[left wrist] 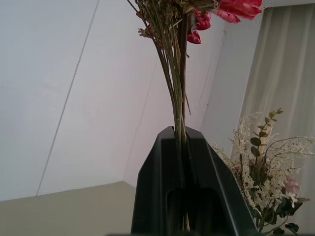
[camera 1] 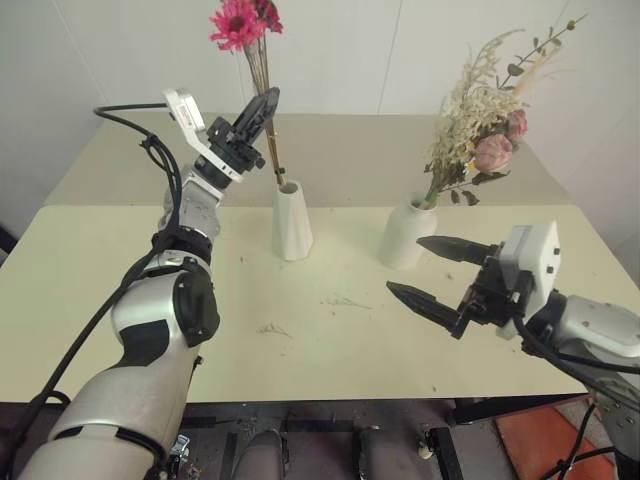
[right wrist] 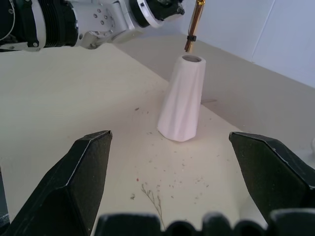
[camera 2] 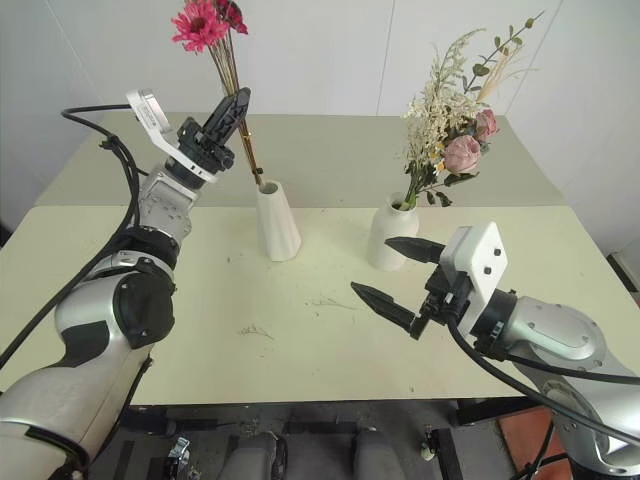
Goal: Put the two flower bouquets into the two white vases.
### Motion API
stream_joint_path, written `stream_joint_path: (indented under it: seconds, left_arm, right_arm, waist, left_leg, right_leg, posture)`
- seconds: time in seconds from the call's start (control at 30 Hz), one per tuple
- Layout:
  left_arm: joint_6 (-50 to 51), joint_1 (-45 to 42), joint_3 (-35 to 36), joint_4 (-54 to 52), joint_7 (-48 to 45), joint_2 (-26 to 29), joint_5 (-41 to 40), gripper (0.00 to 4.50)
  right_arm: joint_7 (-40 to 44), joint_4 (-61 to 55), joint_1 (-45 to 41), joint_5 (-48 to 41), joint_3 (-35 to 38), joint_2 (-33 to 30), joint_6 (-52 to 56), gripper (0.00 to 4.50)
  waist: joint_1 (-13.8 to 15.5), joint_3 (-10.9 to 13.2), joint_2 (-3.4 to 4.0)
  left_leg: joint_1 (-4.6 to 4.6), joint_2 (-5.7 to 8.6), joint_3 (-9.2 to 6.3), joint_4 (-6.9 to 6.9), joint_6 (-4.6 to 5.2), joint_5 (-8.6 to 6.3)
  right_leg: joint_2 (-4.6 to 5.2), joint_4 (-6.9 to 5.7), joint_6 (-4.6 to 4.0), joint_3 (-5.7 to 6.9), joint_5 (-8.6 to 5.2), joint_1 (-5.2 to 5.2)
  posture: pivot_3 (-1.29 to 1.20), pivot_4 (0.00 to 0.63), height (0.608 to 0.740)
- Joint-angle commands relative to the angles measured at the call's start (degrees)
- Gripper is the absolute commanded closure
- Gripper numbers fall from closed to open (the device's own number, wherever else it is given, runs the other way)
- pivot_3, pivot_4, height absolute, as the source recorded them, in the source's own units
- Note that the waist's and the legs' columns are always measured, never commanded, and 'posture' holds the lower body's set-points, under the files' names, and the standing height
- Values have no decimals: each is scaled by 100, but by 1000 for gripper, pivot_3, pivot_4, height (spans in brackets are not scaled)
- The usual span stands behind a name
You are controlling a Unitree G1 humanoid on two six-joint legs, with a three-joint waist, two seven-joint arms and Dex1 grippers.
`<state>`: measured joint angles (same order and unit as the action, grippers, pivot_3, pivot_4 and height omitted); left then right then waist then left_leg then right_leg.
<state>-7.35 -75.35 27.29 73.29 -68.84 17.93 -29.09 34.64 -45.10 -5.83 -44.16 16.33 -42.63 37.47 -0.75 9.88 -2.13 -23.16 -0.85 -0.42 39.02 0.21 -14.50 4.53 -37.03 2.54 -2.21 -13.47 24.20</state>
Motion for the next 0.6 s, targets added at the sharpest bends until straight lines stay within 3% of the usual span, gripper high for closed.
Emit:
stream_joint_path:
  seconds: [0.03, 0.27, 0.6]
  left_arm:
    - [-121, -192, 125, -13, 88, -80, -19, 4481]
    - [-338, -38, 36, 57, 150, -328, 223, 4481]
    - [-345, -13, 38, 90, 113, -209, 450, 4481]
  right_arm:
    - [-131, -278, 63, -215, 292, -107, 37, 0]
    - [-353, -491, 316, -601, 650, -245, 120, 0]
    - [-598, -617, 579, -1022, 940, -438, 132, 0]
  waist:
    - [0, 0, 0]
    - [8, 0, 0]
    - [2, 0, 0]
  left_leg:
    - [0, 0, 0, 0, 0, 0]
    - [0, 0, -1, 2, 0, 0]
    - [4, 0, -1, 2, 1, 0]
  right_leg:
    - [0, 0, 0, 0, 0, 0]
    - [0, 2, 1, 1, 0, -3]
    - [-1, 5, 1, -1, 0, -3]
  posture:
    - [0, 150, 740]
    - [0, 150, 740]
    - [0, 150, 740]
